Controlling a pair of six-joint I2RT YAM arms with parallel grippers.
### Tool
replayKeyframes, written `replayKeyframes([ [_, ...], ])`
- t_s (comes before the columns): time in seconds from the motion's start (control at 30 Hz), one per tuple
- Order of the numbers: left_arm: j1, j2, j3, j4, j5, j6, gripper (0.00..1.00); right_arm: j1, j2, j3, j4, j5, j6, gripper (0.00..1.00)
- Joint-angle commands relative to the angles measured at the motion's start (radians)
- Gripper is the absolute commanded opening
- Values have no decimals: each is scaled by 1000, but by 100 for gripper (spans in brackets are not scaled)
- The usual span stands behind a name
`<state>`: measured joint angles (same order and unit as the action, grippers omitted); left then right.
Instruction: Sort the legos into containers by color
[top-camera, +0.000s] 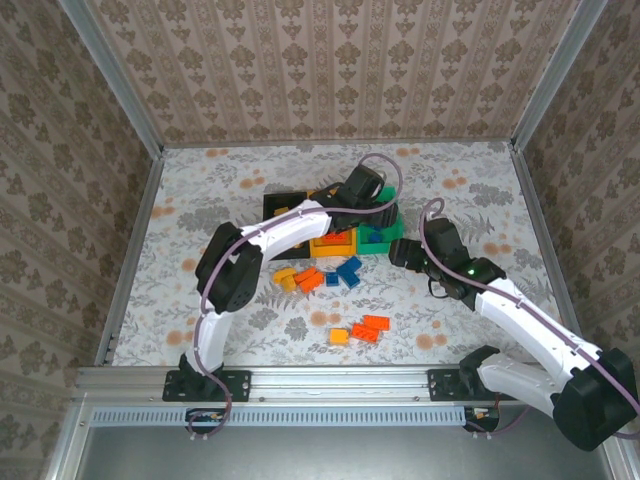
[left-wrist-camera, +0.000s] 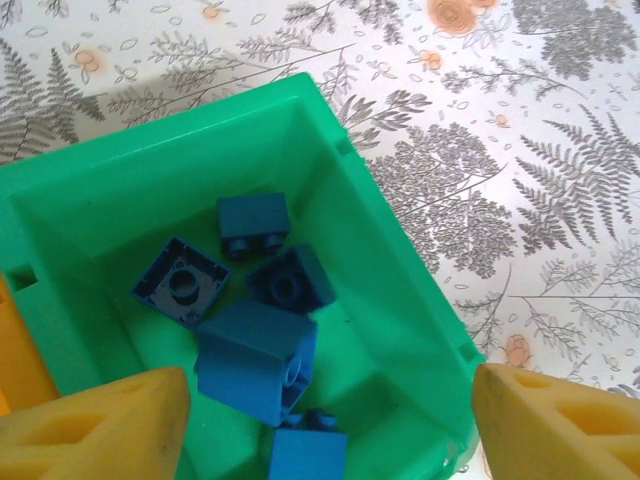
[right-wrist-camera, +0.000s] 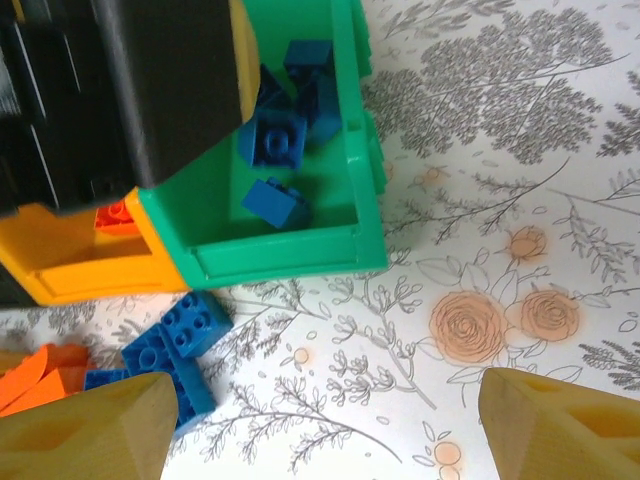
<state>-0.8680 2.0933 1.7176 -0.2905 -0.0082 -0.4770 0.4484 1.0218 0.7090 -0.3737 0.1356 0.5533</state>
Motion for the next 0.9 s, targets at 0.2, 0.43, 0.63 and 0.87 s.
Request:
replayKeyframes([
  [0.2,-5,-443,-392,156,-3,-64,88,153,21,-16,-43,-216,-100,75],
  [0.43,-16,-817,-778,77,-124,-134,98,458,202,67,-79,-197,-222,75],
  [0.63,10,-1131,-963,-132,-238,-179,100,629,353,136,-112,-115,-305,77],
  [0.87,91,-1355,-1061,-275,-225,-215,100,699,498,198,-131,-46,-340,76],
])
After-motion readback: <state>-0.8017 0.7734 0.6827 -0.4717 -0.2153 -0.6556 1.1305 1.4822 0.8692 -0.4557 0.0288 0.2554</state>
